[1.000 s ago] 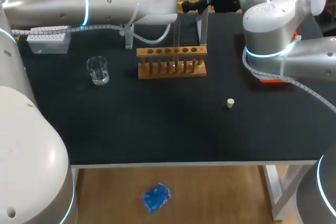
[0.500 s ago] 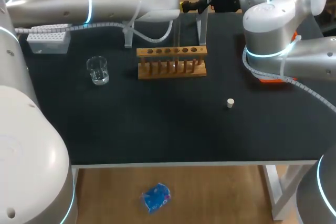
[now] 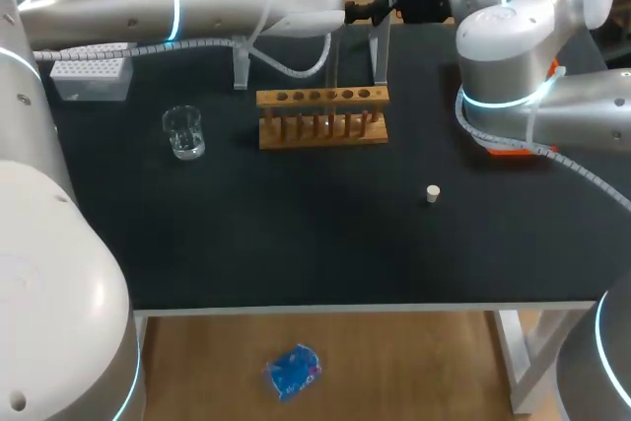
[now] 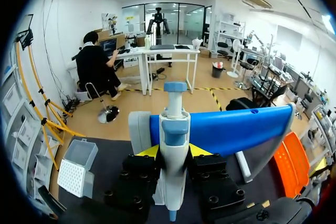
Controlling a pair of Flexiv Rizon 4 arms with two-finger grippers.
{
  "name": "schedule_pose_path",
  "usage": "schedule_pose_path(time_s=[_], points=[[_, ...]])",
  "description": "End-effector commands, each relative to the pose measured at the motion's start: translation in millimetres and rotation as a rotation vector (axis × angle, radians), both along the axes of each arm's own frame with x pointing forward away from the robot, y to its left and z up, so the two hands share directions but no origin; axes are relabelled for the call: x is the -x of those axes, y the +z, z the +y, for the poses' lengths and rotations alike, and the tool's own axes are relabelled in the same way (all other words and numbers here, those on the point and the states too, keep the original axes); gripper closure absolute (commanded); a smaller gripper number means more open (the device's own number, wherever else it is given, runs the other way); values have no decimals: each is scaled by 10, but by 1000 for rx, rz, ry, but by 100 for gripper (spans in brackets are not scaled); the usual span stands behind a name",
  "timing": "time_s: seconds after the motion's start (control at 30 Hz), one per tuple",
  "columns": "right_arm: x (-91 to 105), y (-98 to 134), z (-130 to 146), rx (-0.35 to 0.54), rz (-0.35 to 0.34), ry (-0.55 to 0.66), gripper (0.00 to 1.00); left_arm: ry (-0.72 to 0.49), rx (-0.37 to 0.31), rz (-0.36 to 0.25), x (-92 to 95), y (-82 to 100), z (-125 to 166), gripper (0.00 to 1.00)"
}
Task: Invert the test tube, pick up the pipette, mount the tip to pipette, aspirate from beaker and dispense into the tube, eject the tip, return the pipette, and cap with the stopper.
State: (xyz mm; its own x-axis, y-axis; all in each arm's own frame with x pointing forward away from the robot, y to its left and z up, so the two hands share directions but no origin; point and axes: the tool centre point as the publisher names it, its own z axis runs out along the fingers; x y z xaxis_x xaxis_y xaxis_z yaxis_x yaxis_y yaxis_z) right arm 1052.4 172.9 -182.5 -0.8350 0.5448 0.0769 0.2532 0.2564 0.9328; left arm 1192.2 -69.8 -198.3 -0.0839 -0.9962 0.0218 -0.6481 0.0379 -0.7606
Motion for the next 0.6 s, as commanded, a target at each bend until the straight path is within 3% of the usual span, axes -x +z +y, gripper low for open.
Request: schedule_pose_path(time_s=[0.03,0.6], points=[[-1,9,-6,2,2,2,0,-4,0,13,10,2,-15,100],[-1,9,-6,2,2,2,0,-13,-5,47,53,-120,-50,100]])
